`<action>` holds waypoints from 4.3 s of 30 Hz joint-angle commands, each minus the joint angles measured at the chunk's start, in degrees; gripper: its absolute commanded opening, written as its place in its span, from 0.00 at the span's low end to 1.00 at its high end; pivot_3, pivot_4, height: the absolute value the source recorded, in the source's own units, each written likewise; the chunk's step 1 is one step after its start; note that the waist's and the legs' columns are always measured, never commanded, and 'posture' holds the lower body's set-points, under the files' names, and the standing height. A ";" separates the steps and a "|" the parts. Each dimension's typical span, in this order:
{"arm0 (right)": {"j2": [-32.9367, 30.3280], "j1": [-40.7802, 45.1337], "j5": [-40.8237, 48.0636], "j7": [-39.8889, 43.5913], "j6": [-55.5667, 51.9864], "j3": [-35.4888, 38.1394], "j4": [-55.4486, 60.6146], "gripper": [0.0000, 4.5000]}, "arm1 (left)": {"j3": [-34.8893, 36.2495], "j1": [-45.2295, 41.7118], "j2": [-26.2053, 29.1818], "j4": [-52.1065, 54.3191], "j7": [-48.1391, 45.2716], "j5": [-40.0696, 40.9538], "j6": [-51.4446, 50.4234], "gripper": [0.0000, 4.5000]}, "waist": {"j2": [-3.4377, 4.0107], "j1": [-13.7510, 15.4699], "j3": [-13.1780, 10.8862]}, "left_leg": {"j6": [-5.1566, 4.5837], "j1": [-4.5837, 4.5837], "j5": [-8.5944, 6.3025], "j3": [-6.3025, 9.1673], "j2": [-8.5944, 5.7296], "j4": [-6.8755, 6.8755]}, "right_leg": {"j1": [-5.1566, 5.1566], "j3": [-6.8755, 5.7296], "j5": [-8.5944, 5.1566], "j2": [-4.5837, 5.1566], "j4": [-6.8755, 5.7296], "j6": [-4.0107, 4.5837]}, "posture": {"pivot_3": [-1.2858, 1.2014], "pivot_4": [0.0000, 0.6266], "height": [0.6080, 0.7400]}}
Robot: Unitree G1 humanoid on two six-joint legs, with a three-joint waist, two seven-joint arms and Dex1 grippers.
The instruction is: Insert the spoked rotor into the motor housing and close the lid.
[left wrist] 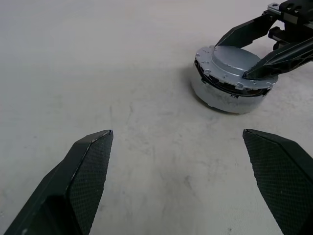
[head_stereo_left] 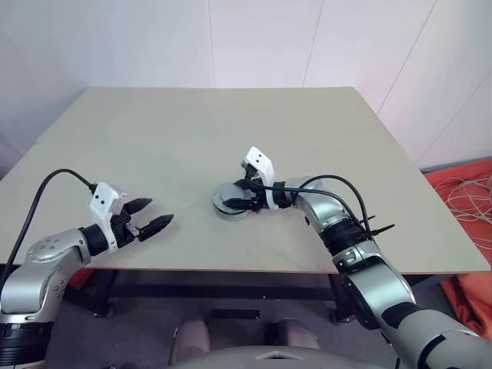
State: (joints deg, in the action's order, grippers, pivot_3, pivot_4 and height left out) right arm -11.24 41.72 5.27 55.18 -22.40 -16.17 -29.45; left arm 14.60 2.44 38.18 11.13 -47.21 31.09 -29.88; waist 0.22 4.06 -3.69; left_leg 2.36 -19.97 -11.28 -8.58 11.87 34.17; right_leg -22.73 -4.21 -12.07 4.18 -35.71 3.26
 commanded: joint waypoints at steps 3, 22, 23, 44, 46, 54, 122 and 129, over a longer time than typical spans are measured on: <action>-0.58 1.98 -0.50 0.17 1.54 0.29 2.59 0.70 | 0.72 -0.44 0.29 1.00 0.17 0.10 0.50 1.00 | 0.00 0.00 0.00 | 0.00 0.00 0.00 0.00 0.00 0.00 | 0.00 0.00 0.00 0.00 0.00 0.00 | 0.52 0.00 1.00; -0.57 1.45 -2.24 0.11 1.40 -1.18 1.57 0.70 | 0.85 0.06 -0.13 1.77 0.84 0.51 0.37 1.00 | 0.00 0.00 0.00 | 0.00 0.01 0.00 0.00 0.00 0.00 | 0.01 0.00 0.00 0.00 0.00 0.00 | 0.52 0.00 1.00; -0.64 1.45 -2.63 0.09 1.54 -1.44 1.21 0.70 | 0.85 0.06 -0.14 1.78 0.86 0.55 0.36 1.00 | 0.00 0.00 0.00 | 0.00 0.02 0.00 0.00 0.00 0.00 | 0.02 0.00 0.00 0.00 0.00 0.00 | 0.52 0.00 1.00; -0.34 1.20 -5.07 -1.68 -0.72 -3.03 -1.44 0.70 | 0.64 -0.24 -0.51 2.77 1.61 1.53 -1.75 1.00 | 0.00 -0.06 0.00 | 0.00 0.31 0.00 0.01 0.00 0.00 | 0.30 0.02 -0.02 0.00 0.01 -0.04 | 0.52 0.00 1.00; -0.61 1.08 -5.53 -1.43 -0.71 -3.75 -1.74 0.70 | 0.70 -0.36 -0.61 2.89 1.78 1.94 -2.49 1.00 | -0.01 -0.06 0.00 | 0.00 0.39 0.00 0.01 0.00 -0.01 | 0.37 0.02 -0.03 0.00 0.01 -0.05 | 0.52 0.00 1.00; -0.68 0.49 -5.56 -0.83 -0.95 -4.42 -1.81 0.70 | 1.03 -2.21 -1.33 2.56 3.39 4.07 -6.41 1.00 | -0.01 -0.04 0.01 | 0.00 0.56 -0.01 0.02 -0.01 -0.01 | 0.55 0.03 -0.05 0.00 0.06 -0.08 | 0.52 0.00 1.00; -6.13 1.37 16.60 -10.70 -47.37 22.90 9.34 1.00 | -19.48 -21.98 -18.56 -15.33 10.10 -9.52 -8.85 0.00 | 0.10 1.43 0.10 | 0.06 0.55 0.04 -0.03 -0.15 -1.02 | 0.64 -0.02 -0.07 0.02 0.95 -0.13 | 0.52 0.00 1.00; -0.54 0.60 23.41 -17.15 -62.64 37.54 4.15 1.00 | -19.81 -22.21 -18.50 -15.55 9.72 -9.61 -9.04 0.00 | 0.21 1.70 0.15 | 0.32 0.50 0.19 -0.04 -0.14 -1.11 | 0.59 -0.03 -0.08 0.02 0.94 -0.14 | 0.52 0.00 1.00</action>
State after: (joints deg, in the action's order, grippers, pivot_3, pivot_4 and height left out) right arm -12.84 41.62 26.39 39.95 -83.35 18.12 -24.99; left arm -3.86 -20.00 19.59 -3.65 -37.08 22.26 -37.46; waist 0.43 5.76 -3.54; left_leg 2.68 -19.47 -11.09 -8.63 11.73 33.07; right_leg -22.15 -4.24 -12.15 4.20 -34.76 3.12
